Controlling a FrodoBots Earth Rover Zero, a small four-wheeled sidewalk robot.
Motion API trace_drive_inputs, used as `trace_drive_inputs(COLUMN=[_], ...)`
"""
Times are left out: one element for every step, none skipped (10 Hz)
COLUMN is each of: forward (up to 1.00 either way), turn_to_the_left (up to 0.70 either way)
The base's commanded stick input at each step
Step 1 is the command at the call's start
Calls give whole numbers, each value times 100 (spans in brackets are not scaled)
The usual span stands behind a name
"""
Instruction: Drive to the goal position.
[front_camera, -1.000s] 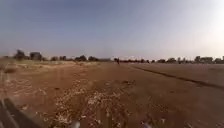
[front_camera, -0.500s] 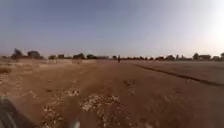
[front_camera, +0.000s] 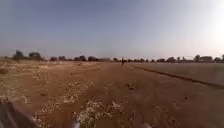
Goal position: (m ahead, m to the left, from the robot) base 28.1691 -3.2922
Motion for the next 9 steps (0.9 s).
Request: trace_drive_inputs(forward=[50, 50, 50, 50, 50, 50, 50, 50, 50], turn_to_the_left=[0, 0, 0, 0, 0, 0, 0, 0, 0])
